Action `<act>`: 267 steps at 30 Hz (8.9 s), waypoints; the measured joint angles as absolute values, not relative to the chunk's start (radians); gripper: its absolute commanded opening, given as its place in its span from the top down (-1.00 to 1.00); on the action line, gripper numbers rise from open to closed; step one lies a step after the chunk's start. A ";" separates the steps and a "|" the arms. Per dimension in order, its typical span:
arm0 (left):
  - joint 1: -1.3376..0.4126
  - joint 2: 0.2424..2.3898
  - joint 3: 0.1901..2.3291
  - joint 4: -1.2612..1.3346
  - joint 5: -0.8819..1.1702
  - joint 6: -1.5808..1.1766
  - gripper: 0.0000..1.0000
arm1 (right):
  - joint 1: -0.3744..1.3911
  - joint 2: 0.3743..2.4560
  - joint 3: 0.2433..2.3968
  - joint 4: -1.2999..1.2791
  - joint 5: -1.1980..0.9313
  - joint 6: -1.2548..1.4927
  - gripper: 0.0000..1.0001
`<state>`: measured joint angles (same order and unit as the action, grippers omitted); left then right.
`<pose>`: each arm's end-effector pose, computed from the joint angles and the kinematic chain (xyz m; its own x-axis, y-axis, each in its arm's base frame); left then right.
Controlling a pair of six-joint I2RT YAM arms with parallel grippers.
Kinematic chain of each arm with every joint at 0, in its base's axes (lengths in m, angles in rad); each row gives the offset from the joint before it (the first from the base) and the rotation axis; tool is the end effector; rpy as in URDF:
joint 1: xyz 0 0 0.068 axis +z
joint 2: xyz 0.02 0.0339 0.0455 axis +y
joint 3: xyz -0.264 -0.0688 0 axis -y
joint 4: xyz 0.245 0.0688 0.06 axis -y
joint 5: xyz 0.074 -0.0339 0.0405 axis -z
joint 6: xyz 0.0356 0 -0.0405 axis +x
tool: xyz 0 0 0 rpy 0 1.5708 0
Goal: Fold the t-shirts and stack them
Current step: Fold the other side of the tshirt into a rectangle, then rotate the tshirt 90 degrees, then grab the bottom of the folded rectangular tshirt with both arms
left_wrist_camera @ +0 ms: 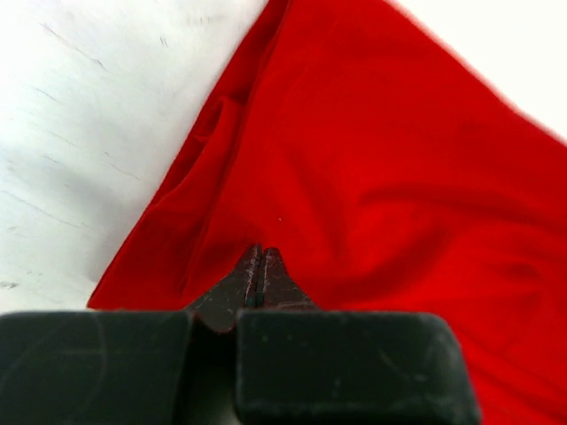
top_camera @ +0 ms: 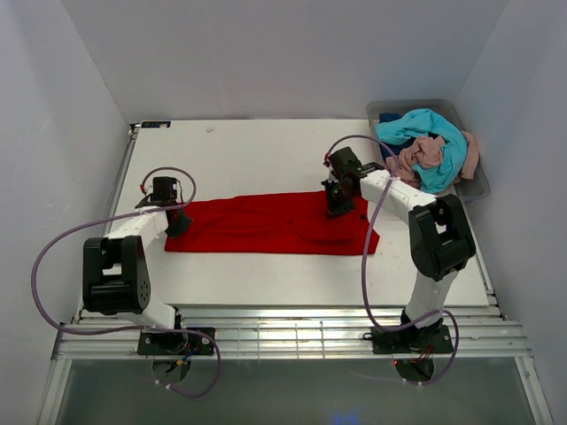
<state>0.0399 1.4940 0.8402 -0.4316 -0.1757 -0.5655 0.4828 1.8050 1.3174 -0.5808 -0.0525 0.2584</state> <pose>0.2811 0.0175 0.1789 -0.6815 -0.5552 -0.4768 -0.5755 0.8090 -0.1195 0.3344 0.1774 0.2125 -0.8747 -0.1704 -0.4538 -0.2715 0.9477 0.1675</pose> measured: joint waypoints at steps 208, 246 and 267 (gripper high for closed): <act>-0.575 2.338 1.897 -0.558 -0.179 -0.489 1.00 | 0.437 2.291 1.871 -0.659 -0.082 0.197 0.85; -0.613 1.394 0.802 -0.468 0.082 -0.735 -0.76 | 0.755 1.237 0.786 -0.501 -0.036 0.579 -0.11; -0.685 1.413 0.686 -0.315 0.137 -0.833 -0.62 | 0.802 1.283 0.677 -0.386 0.021 0.656 0.03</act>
